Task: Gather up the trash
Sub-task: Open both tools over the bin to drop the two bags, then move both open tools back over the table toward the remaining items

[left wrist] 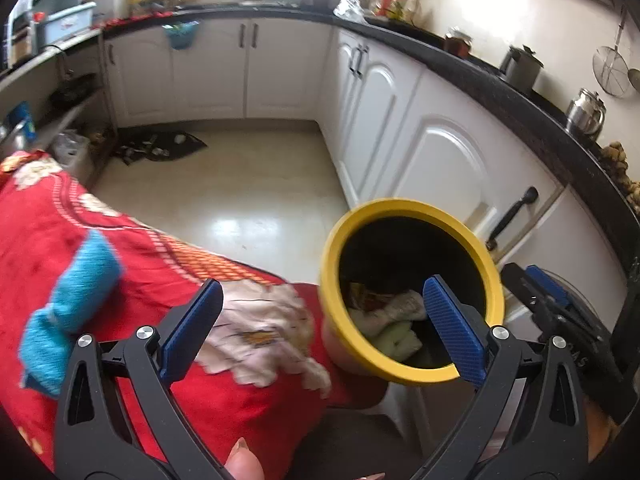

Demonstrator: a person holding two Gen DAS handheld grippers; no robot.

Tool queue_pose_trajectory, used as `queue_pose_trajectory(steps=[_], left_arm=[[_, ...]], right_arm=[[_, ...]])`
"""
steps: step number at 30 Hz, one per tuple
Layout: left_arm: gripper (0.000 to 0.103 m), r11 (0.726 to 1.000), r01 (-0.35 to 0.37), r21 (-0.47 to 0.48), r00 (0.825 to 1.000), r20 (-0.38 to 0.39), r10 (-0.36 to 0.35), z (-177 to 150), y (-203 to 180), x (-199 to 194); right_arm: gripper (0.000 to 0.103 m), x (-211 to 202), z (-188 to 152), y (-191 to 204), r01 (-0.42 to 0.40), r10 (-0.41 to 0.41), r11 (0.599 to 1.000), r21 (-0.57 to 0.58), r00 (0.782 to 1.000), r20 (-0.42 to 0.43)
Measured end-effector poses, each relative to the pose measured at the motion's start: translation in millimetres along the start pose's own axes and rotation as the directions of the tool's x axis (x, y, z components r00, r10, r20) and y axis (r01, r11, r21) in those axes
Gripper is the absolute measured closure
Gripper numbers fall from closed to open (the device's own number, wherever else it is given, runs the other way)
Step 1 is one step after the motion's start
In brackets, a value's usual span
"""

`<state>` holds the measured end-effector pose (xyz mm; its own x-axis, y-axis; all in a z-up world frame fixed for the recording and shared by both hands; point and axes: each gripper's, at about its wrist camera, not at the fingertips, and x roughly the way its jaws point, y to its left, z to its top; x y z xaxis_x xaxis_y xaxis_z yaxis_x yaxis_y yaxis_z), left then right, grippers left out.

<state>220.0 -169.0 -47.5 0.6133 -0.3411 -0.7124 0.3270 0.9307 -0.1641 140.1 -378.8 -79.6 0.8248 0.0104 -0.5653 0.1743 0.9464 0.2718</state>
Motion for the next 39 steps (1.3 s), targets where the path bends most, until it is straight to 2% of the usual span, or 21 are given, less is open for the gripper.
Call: queue_pose_trajectory(steps=[6, 10, 19, 28, 39], left_arm=[[0.011, 0.997, -0.066, -0.036, 0.995, 0.067, 0.068, -5.3, 28.8, -35.3], [0.011, 0.989, -0.128, -0.072, 0.985, 0.111, 0.136, -12.0, 52.1, -60.1], [0.011, 0.962, -0.21, -0.176, 0.958, 0.157, 0.238, -30.3, 108.3, -105.8], [0.011, 0.923, -0.283, -0.259, 0.93, 0.161, 0.33, -53.4, 158.8, -144.2], [0.011, 0.885, -0.346, -0.312, 0.909, 0.122, 0.399, -86.6, 205.1, -176.3]], right_arm=[[0.028, -10.8, 4.4, 20.5, -0.044, 0.045, 0.999, -0.025, 0.999, 0.024], [0.024, -17.6, 5.0, 39.6, -0.077, 0.079, 0.996, -0.054, 0.996, 0.032], [0.02, -23.4, 2.6, 95.8, -0.161, 0.166, 0.977, -0.142, 0.986, 0.024], [0.019, -20.1, -3.8, 158.2, -0.255, 0.256, 0.94, -0.229, 0.966, -0.024], [0.019, 0.9, -17.8, 228.8, -0.334, 0.316, 0.891, -0.307, 0.942, -0.11]])
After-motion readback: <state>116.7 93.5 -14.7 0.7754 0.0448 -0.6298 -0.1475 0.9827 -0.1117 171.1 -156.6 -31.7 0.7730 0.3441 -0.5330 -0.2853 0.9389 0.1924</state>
